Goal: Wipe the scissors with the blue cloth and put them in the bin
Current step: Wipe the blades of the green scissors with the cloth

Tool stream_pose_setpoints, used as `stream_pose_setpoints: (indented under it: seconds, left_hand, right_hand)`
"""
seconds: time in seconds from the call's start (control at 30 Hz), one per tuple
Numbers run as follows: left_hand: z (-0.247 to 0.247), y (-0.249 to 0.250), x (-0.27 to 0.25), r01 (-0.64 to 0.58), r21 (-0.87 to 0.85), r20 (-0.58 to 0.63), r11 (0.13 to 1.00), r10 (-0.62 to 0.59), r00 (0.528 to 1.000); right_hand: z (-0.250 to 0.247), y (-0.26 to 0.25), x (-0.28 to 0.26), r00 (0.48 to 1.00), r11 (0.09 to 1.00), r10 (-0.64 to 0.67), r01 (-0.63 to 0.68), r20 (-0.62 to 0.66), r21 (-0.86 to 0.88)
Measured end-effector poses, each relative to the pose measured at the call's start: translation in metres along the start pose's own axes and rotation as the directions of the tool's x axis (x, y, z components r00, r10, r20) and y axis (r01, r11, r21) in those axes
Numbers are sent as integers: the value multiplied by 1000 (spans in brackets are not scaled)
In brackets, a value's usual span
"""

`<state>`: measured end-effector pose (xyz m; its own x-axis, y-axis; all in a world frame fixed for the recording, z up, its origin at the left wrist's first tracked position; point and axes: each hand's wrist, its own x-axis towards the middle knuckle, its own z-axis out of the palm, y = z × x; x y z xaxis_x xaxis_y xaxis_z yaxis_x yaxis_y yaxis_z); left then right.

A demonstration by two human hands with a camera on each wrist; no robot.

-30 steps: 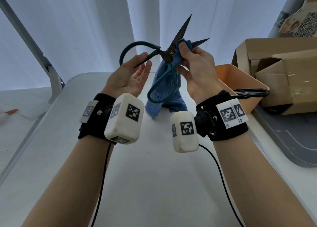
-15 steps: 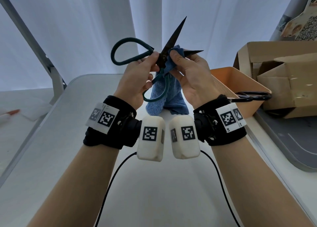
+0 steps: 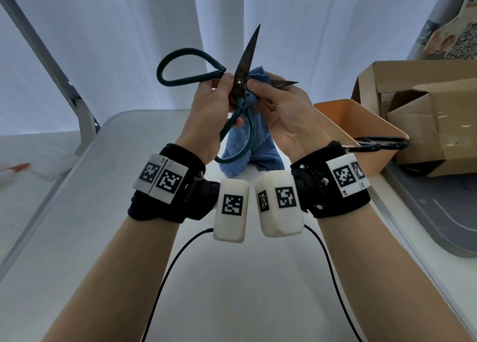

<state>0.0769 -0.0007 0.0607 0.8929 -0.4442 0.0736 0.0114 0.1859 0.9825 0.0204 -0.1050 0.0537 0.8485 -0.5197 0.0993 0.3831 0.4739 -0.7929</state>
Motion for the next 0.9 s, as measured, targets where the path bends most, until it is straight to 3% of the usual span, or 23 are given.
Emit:
stream_pose_setpoints:
  seconds: [0.23,0.57,0.9]
  left_hand:
    - [1,-2,1,-29,17,17,999,29,999]
    - [-5,0,4,-32,8,-20,999,32,999]
    - [-1,-2,1,-26,2,27,1000,26,999]
  right_hand:
    - [-3,2,3,998,1000,-21,22,-65,16]
    - [-3,4,6,997,1000,3,-5,-71,-25]
    - [-5,1,5,998,999,46,-47,-35,-24]
